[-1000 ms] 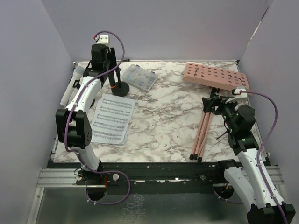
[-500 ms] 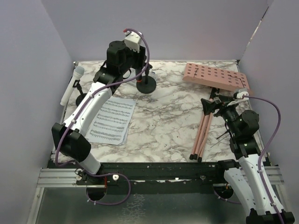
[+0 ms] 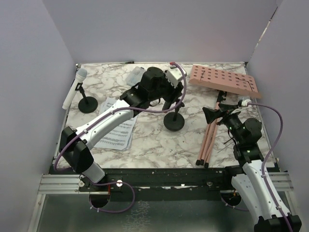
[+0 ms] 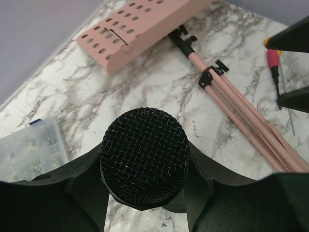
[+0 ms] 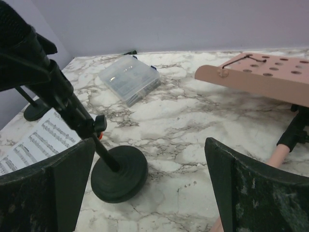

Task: Pack up the instrument practice props

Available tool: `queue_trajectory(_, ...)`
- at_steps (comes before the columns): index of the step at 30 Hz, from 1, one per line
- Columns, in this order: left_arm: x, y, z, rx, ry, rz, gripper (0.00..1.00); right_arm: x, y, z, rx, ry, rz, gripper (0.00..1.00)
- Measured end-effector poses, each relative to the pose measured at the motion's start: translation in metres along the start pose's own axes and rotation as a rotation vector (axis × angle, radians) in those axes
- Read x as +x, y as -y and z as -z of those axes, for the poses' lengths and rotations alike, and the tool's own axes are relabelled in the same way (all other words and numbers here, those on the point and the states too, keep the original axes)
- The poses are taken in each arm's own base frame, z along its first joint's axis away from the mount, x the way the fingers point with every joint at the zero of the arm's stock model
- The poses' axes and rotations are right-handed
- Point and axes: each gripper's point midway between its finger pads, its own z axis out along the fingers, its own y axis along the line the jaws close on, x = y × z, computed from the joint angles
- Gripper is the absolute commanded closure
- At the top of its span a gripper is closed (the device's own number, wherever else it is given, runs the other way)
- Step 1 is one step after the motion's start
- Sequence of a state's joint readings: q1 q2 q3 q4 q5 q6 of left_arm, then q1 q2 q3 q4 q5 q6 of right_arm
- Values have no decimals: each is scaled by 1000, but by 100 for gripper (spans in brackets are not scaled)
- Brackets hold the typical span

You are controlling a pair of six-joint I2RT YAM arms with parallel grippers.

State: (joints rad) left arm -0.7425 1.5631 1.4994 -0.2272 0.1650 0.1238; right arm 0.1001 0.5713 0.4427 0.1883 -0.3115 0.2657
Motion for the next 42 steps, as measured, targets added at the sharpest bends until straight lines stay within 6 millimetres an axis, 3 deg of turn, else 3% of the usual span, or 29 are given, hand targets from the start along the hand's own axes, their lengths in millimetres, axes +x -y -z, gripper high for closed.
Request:
queue_trajectory(4,22,31,-6,63,-47,-27,100,22,4,-1,13,-34,-69,0)
queue_trajectory(9,55,51,-9,104,-112,-52,100,43,18,-4,104,-93,-205,0)
queue_trajectory(15,58,54,6,107,-82,-88,100,61,35,-6,207,-158,-265,0)
queue_trajectory(22,59,56,12,111,-61,-110,100,55,60,-3,354,-119,-261,0)
queue_trajectory(26,58,56,11,111,-59,-112,97,52,64,-4,377,-118,-248,0)
queue_trajectory(32,59,55,11,101,-61,-97,79,46,50,-6,274,-105,-181,0)
queue_trajectory(37,59,51,11,72,-65,-70,62,48,17,-14,58,-179,-97,0)
queue_trajectory(42,59,48,9,49,-68,-46,53,53,-14,-25,-161,-260,-59,1)
